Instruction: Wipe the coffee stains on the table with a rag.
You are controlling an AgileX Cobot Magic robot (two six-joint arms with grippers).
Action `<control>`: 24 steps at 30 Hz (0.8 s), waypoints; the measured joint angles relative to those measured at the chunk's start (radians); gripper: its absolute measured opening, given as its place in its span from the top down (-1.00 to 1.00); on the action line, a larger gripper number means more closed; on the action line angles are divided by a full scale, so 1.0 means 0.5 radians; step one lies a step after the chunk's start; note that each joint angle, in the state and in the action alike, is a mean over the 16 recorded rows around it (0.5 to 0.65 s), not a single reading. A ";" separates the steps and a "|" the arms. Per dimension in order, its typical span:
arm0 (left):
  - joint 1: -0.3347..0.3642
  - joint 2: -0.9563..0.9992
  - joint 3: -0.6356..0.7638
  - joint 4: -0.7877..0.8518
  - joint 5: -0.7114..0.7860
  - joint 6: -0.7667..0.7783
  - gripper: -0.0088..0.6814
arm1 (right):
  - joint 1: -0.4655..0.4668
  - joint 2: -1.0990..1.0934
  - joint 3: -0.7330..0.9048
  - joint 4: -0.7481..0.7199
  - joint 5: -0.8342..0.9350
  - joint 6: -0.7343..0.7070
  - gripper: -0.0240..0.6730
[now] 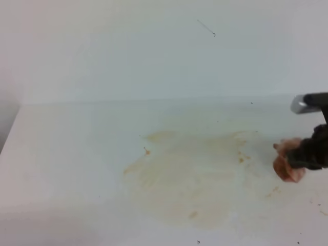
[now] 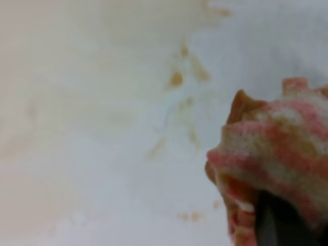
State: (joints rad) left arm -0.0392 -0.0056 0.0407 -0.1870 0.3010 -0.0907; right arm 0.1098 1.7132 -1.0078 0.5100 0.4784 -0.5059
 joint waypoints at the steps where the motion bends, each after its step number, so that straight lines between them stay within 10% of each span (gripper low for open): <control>1: 0.000 0.000 0.000 0.000 0.000 0.000 0.97 | -0.006 -0.034 0.054 -0.041 -0.018 0.035 0.94; 12: 0.000 0.000 0.000 0.000 0.000 0.000 0.97 | -0.136 -0.162 0.289 -0.605 -0.094 0.488 0.84; 24: 0.000 0.000 0.000 0.000 0.000 0.000 0.97 | -0.221 -0.226 0.286 -0.654 -0.052 0.540 -0.03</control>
State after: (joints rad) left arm -0.0392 -0.0056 0.0407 -0.1870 0.3010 -0.0907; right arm -0.0009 1.6001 -0.8647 0.1828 0.4524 -0.2357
